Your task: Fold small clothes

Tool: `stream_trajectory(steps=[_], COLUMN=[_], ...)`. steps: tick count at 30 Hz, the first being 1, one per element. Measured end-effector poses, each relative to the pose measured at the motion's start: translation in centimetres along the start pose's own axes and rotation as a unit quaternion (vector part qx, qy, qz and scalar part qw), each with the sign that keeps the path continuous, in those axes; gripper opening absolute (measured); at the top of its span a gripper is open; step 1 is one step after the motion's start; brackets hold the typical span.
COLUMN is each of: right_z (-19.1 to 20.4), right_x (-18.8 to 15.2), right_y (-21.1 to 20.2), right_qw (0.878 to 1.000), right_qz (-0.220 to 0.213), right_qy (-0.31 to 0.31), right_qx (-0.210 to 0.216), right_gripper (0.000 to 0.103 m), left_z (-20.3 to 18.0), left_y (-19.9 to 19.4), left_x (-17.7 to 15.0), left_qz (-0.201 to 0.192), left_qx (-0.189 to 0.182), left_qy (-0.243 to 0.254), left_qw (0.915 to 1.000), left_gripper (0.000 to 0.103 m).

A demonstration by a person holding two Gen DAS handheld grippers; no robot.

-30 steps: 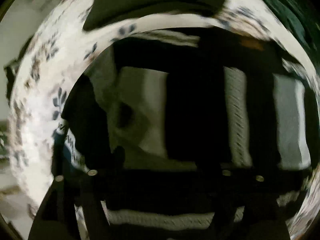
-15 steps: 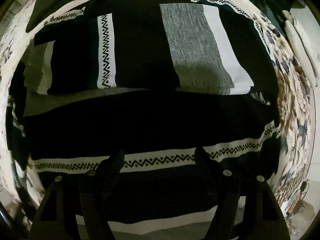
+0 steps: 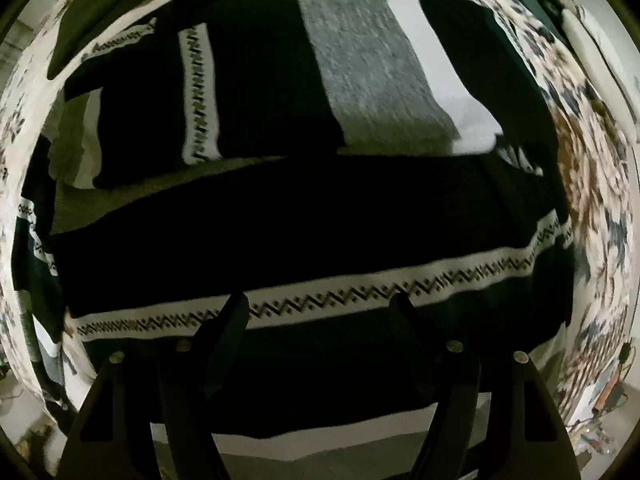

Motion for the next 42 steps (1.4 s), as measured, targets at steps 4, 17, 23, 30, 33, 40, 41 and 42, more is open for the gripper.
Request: stream_trajectory(steps=[4, 17, 23, 30, 33, 40, 41, 42], right_z=[-2.3, -8.7, -11.6, -16.2, -18.1, -27.3, -28.9, -31.4], right_x=[0.6, -3.3, -4.8, -3.1, -2.8, -4.1, -4.2, -4.9], right_y=[-0.7, -1.8, -2.3, -5.0, -6.2, -6.1, -6.4, -6.5], right_qw=[1.0, 1.0, 1.0, 0.995, 0.993, 0.995, 0.995, 0.993], right_qz=[0.003, 0.002, -0.015, -0.086, -0.107, -0.091, -0.085, -0.077], right_qy=[-0.001, 0.018, 0.025, 0.008, -0.003, 0.035, 0.047, 0.062], right_qx=[-0.015, -0.008, 0.006, -0.045, -0.048, 0.02, 0.04, 0.06], right_gripper=[0.074, 0.074, 0.079, 0.092, 0.092, 0.092, 0.092, 0.092], left_z=[-0.8, 11.8, 3.1, 2.8, 2.2, -6.6, -9.5, -12.6], left_y=[2.1, -1.2, 4.1, 3.1, -0.9, -15.2, -17.5, -19.6], left_x=[1.7, 10.9, 6.8, 9.4, 11.1, 13.3, 12.5, 11.3], left_qz=[0.011, -0.048, 0.046, -0.061, -0.124, -0.251, -0.264, -0.275], left_qx=[0.027, -0.035, -0.271, -0.217, -0.206, -0.214, -0.224, -0.234], left_qy=[0.008, -0.204, -0.309, -0.323, -0.286, -0.116, -0.083, -0.05], left_qw=[0.9995, 0.9772, 0.9104, 0.919, 0.9276, 0.9367, 0.9345, 0.9312], left_gripper=[0.103, 0.103, 0.101, 0.006, 0.006, 0.005, 0.005, 0.005])
Point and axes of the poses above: each gripper's, at about its wrist camera, not at the fingertips, and y roughly the way its jaws point, z to its left, x to its top, the point moved 9 cm from there along y, roughly the way its jaws point
